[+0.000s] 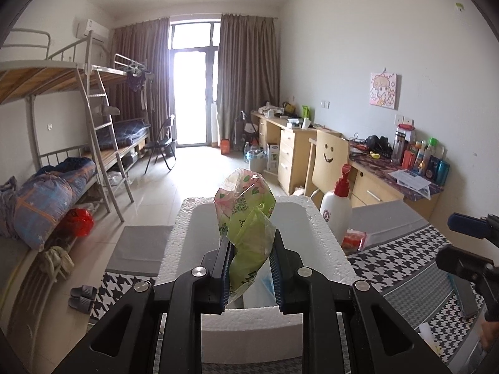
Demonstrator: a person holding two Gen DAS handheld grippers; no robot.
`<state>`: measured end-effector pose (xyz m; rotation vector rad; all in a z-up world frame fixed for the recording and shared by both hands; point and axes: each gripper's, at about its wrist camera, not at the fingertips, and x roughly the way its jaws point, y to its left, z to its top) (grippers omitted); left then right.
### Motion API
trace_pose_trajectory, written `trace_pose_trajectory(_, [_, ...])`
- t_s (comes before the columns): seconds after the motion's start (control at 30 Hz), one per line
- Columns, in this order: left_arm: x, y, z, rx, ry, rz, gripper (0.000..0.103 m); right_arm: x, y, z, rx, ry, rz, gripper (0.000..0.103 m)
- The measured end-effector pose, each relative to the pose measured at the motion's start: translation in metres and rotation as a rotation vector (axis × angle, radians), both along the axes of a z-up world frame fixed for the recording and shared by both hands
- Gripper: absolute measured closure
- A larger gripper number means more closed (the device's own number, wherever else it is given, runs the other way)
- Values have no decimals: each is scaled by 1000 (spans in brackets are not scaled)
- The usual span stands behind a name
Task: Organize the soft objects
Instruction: 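Lower the green bag into the foam box and open the left gripper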
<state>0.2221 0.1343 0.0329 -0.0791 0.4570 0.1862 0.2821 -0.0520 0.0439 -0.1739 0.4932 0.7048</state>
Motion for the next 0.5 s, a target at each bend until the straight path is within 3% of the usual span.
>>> trace_pose_trajectory(0.5, [40, -5, -13, -28, 122, -6, 80, -6, -38, -15, 34, 21, -11, 23])
